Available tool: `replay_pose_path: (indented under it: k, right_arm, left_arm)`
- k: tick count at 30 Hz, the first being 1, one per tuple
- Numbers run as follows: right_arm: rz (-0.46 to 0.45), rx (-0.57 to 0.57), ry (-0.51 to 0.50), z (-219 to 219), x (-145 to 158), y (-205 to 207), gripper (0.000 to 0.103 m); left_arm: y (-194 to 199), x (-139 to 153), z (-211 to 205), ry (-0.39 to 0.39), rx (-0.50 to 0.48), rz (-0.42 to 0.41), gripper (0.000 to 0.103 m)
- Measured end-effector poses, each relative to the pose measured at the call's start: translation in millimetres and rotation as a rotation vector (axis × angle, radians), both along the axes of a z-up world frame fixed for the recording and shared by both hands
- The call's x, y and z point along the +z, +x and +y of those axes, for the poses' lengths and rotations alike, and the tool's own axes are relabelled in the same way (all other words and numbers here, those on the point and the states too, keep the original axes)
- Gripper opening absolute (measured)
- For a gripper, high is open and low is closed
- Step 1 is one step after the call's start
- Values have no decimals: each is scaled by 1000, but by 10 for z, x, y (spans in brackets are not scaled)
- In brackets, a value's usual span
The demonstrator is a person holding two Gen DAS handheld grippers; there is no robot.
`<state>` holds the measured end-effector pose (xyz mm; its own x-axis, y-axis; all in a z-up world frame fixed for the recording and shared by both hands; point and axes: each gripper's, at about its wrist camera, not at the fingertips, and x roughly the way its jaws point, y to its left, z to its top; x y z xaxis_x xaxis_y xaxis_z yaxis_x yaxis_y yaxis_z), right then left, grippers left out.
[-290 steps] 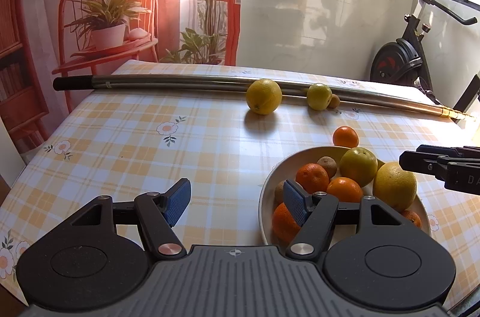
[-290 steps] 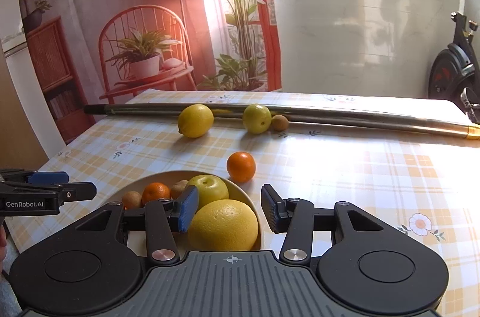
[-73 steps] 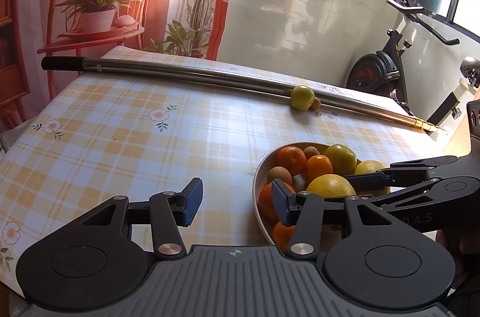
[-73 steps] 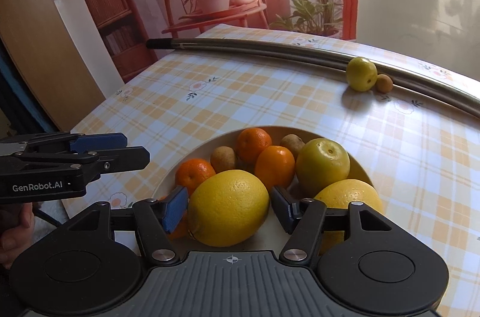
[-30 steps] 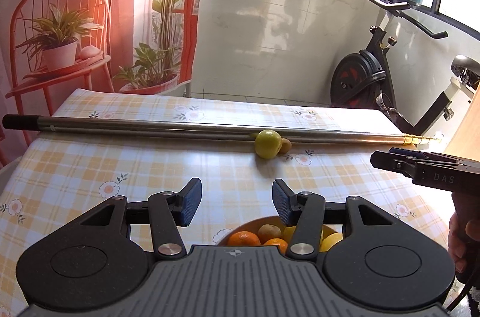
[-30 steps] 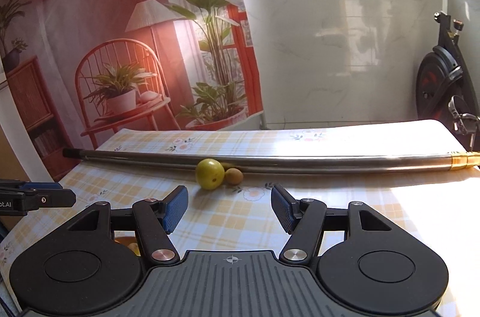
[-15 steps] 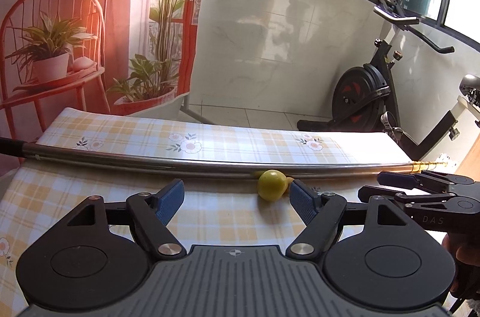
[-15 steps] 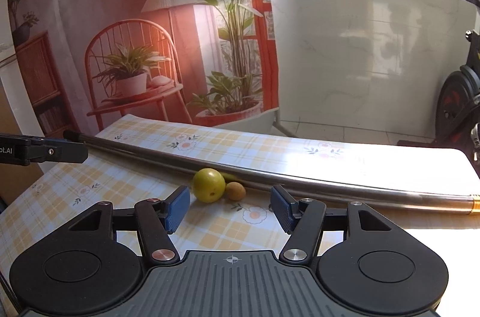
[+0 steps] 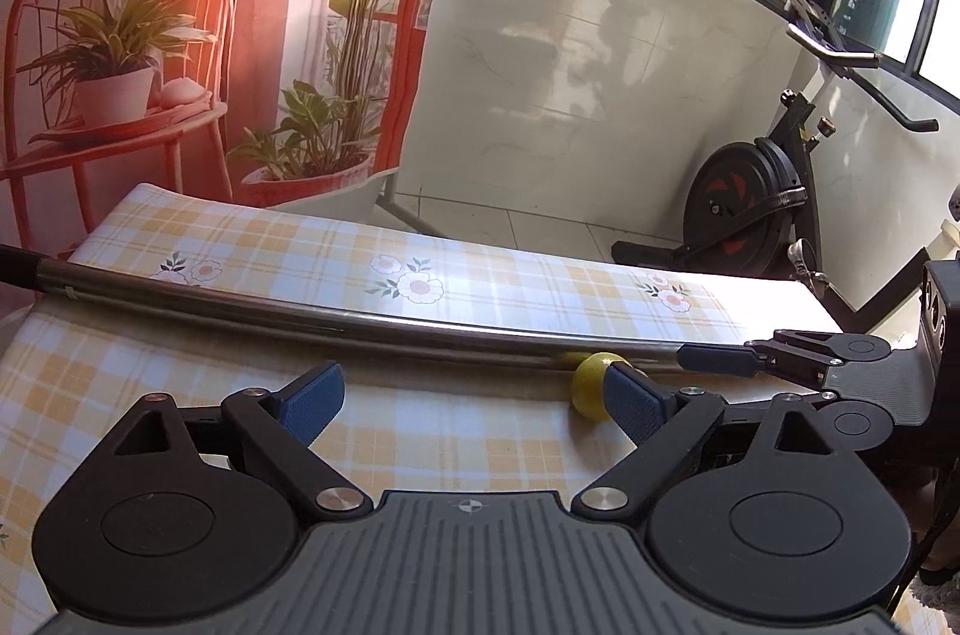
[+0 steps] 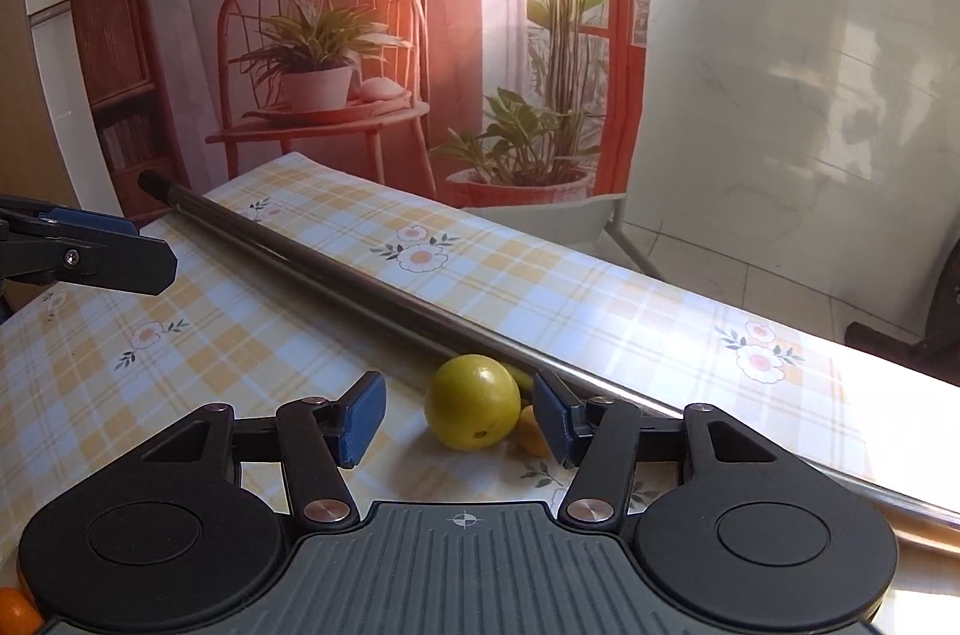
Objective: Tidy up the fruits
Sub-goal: 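Close the right tool on the green apple and lift it, then lower the left tool onto the brown kiwi and close on it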
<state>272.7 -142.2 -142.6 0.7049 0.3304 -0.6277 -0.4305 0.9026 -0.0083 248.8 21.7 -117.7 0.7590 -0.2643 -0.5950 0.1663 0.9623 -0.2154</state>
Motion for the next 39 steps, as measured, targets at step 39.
replay_pose_path:
  k: [39]
  right_arm:
    - [-52,-262,160,-968,-458,-468,42]
  left_arm:
    - [631,-475,-1135,106,-257,74,80]
